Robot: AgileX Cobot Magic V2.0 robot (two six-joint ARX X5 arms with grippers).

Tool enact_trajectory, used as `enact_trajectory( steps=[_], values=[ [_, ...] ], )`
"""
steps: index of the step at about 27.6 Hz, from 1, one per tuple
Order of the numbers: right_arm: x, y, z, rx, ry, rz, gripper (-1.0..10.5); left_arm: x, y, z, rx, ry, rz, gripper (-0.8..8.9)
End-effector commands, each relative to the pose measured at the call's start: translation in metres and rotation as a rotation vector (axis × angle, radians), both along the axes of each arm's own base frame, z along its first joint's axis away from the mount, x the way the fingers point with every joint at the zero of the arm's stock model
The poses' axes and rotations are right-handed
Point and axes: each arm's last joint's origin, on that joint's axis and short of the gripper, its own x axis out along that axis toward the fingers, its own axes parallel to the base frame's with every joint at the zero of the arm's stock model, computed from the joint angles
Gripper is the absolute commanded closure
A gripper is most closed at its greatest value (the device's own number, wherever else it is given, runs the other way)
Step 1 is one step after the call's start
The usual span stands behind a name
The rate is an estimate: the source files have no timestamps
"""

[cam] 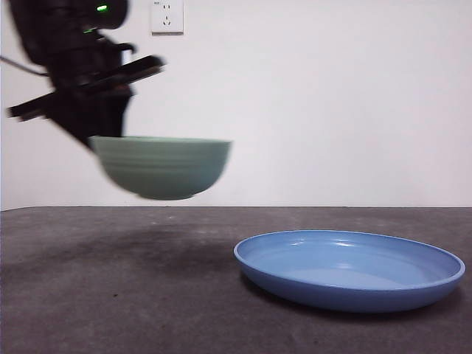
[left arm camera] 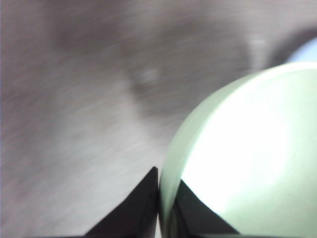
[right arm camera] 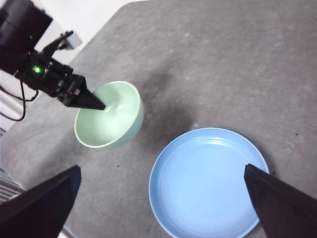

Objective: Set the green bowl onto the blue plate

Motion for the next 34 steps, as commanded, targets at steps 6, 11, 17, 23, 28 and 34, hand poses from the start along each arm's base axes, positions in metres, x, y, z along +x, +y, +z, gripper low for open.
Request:
enact_trajectory(
  steps=[6,11,17,23,28,34],
  values=[
    [-0.012,-0.003,0.006,-0.005,-0.042,-0.001,3.9,0.018,-0.081,-0.010,0.015,0.022,-0.185,7.99],
    [-0.013,-0.003,0.006,-0.004,-0.044,0.000,3.9,0.018,-0.131,-0.030,0.040,0.051,-0.297,7.99],
    [-0.012,-0.003,0.006,-0.005,-0.044,0.000,3.9,0.023,-0.183,-0.046,0.040,0.048,-0.381,7.99],
    [-0.012,-0.003,0.006,-0.004,-0.043,0.000,3.9,0.032,-0.194,-0.055,0.060,0.078,-0.384,7.99],
    [-0.012,-0.003,0.006,-0.004,-0.044,0.000,3.9,0.031,-0.195,-0.059,0.073,0.093,-0.389,7.99],
    [-0.012,-0.003,0.006,-0.004,-0.044,0.000,3.9,0.034,-0.194,-0.079,0.114,0.143,-0.410,7.94]
  ],
)
